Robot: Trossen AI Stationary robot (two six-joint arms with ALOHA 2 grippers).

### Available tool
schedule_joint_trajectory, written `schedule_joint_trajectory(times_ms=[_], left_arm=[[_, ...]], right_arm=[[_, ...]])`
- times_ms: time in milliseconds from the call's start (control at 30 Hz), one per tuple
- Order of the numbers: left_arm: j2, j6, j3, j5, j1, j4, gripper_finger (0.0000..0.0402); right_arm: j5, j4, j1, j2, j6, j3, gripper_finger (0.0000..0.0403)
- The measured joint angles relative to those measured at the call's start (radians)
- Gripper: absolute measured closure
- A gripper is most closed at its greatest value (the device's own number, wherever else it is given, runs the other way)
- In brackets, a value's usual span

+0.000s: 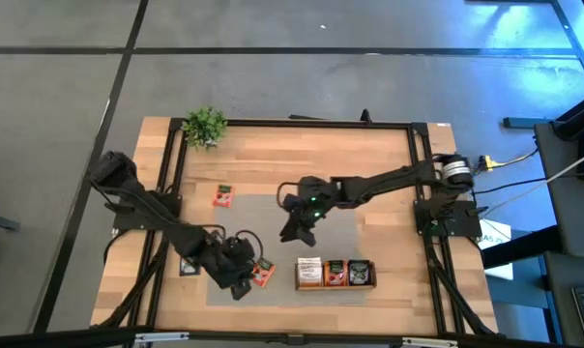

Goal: Pick & Place Tea
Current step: Put the bottom right yellow tea bag into the middle compartment of the wooden organizer

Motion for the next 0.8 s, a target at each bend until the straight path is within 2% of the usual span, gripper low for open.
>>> schedule_joint_trajectory(times_ms=[167, 267, 800], left_arm=[[0.101, 0.064, 0.033, 0.004, 0.011, 0.015, 0.0308], [0.147, 0.084, 0.051, 0.027, 0.013, 0.025, 0.0308], [0.206, 0.11, 0.056, 0.126, 0.017, 0.015, 0.0311]], right_arm=[[-0.1, 0.0, 0.002, 0.103, 0.069, 0.083, 0.0283], [-0.124, -0.017, 0.003, 0.157, 0.114, 0.118, 0.0283], [-0.127, -0.022, 0.03, 0.34, 0.156, 0.238, 0.0283]])
